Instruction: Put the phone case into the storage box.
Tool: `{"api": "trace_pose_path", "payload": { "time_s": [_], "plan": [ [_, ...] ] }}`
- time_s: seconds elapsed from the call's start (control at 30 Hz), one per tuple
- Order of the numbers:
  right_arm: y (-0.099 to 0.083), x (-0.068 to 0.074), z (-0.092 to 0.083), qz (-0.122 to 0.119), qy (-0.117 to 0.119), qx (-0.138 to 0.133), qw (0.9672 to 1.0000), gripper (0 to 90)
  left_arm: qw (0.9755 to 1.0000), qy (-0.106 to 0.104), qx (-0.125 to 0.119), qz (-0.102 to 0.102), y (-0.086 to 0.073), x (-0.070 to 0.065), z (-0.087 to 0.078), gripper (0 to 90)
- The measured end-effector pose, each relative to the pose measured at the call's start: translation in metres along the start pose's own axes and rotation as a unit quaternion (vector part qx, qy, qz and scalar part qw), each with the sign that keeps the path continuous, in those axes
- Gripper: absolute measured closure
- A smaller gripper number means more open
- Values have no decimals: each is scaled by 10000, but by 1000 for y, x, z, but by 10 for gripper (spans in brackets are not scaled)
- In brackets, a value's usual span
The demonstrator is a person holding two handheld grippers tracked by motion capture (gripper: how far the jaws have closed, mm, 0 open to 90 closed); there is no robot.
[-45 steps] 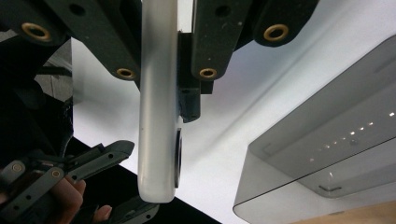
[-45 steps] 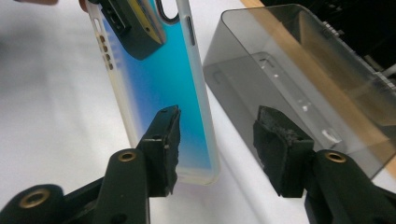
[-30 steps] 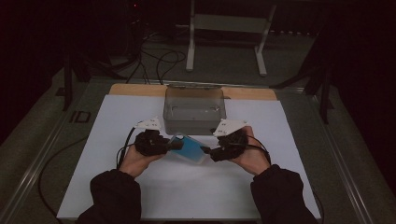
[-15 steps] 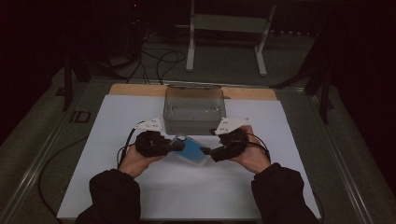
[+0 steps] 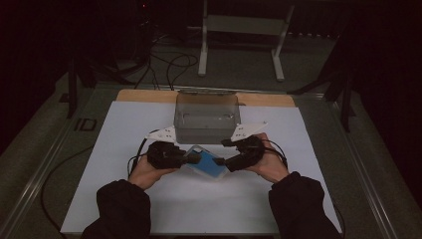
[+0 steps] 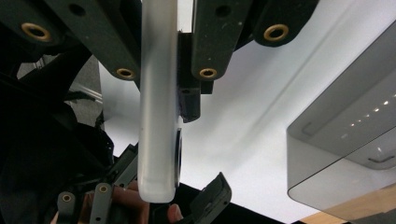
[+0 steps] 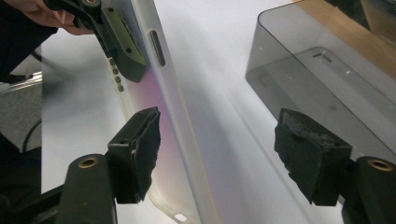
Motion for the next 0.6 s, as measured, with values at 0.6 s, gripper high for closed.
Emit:
{"api": "trace_pose_path", "payload": {
  "time_s": [0.6],
  "plan": [
    [2, 10, 15, -61, 873, 241, 9959, 615, 9997, -118, 120, 170, -2, -5, 8, 869]
  ]
}}
Point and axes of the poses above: each handheld gripper's, and its own axes: z roughly forward along the jaws, y roughly out of its top, x roughly to its left, the point moved 4 cm from there along z, roughly forward along the jaws, and after that the axes turned 12 degrees about -z, right-handed, at the moved point
